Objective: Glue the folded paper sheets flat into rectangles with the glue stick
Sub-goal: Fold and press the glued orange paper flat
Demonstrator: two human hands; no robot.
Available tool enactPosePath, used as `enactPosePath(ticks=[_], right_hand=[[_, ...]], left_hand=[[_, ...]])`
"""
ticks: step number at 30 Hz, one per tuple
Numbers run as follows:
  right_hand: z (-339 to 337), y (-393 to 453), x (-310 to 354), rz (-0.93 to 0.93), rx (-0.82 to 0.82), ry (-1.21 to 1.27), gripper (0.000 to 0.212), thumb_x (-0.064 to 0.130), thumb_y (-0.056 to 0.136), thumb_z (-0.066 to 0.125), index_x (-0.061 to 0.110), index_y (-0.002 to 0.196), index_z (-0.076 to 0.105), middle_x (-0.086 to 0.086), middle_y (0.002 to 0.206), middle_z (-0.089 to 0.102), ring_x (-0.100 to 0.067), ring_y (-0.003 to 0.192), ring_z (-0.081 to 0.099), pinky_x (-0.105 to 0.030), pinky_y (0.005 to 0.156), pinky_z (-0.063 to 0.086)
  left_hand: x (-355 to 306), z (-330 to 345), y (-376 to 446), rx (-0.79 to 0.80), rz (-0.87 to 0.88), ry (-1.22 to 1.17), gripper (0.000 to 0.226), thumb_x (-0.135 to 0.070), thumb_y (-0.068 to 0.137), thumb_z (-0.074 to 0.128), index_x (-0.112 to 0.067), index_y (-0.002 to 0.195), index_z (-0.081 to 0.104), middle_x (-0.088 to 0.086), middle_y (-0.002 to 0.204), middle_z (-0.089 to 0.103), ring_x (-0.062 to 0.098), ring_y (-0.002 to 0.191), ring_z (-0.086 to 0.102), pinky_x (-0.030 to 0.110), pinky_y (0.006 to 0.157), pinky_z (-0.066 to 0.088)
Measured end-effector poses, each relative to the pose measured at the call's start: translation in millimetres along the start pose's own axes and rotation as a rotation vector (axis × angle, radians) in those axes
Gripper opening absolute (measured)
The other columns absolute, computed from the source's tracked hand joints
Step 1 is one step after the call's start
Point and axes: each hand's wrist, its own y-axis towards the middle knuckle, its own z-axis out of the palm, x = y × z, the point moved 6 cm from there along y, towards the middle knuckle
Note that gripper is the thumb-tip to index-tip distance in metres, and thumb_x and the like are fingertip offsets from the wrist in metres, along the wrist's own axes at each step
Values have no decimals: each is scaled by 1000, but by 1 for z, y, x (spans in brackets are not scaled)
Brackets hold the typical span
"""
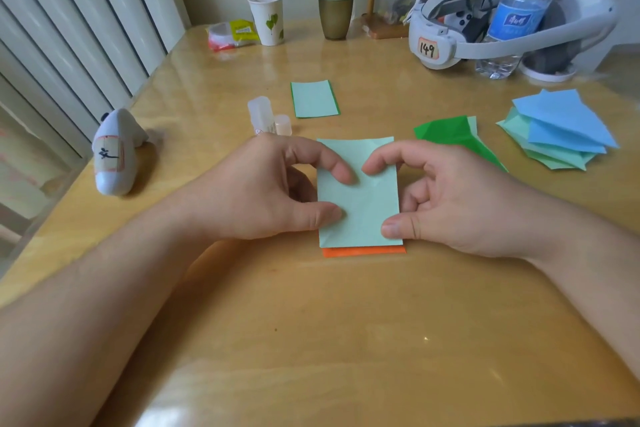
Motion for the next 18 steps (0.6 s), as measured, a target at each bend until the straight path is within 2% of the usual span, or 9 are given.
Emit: enactPosePath(ticks=[5,7,9,11,15,18], right_hand=[[2,-1,3,-3,3,-43,66,7,79,88,52,118,57,-1,62,66,-13,58,59,-35,60,46],[1,-1,4,-6,-8,-62,67,5,80,87,49,121,57,4,61,65,-10,57,59,-34,59,47],[2,-2,5,2,-7,-76,68,6,80,87,50,121,57,1,62,66,-12,57,60,-37,61,48],[3,-2,4,11,-3,-88,68,8,79,88,54,119,56,-4,64,68,-17,59,62,-41,63,50],[2,-2,3,18,-7,-107,68,11,79,89,56,119,56,-6,66,69,-22,62,63,-47,67,53],[4,-3,6,6,-7,-148,66,11,78,88,50,122,57,12,70,70,-13,58,63,-38,62,50]], left_hand=[[-1,2,1,16,-9,5,40,-19,80,90,-39,109,72,6,73,71,13,61,65,21,62,47],[-3,3,0,20,-8,6,40,-17,79,90,-39,107,72,0,72,70,12,60,65,21,61,47],[-5,4,0,27,-7,28,41,-15,77,90,-37,107,72,-14,70,67,10,59,64,20,60,48],[-6,6,-1,36,-8,57,41,-15,77,91,-35,107,71,-20,70,65,9,59,64,20,60,49],[-7,6,-1,34,-11,69,42,-17,76,92,-36,107,70,-14,71,67,11,61,66,23,61,51],[-7,6,0,27,-8,82,43,-18,75,92,-36,107,70,-15,71,66,10,61,67,22,61,52]])
